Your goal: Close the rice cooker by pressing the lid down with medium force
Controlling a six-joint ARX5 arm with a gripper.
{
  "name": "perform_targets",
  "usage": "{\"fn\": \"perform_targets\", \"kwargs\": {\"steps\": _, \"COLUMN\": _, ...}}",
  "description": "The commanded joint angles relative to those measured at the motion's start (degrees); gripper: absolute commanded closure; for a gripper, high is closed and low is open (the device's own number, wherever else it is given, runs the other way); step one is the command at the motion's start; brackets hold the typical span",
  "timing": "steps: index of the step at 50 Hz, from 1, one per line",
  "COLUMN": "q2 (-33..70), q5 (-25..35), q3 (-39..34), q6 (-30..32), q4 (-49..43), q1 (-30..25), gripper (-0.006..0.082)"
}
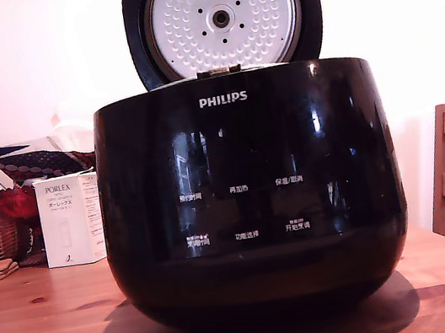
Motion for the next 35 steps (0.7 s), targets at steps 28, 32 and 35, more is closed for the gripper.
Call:
{"fn": "perform_targets", "kwargs": {"steps": 28, "q2": 20.0, "q5": 20.5, "q3": 34.7, "q6": 6.9, "q4": -10.8, "q1": 0.9, "gripper": 0.0787}}
{"fn": "perform_targets", "kwargs": {"steps": 32, "q2": 23.8, "q5": 24.9, "q3": 38.3, "q6": 13.1, "q4": -13.0, "q1": 0.9, "gripper": 0.0787}}
{"fn": "perform_targets", "kwargs": {"steps": 35, "q2": 26.4, "q5": 27.1, "q3": 40.4, "q6": 16.4, "q4": -14.1, "q1": 0.9, "gripper": 0.0787}}
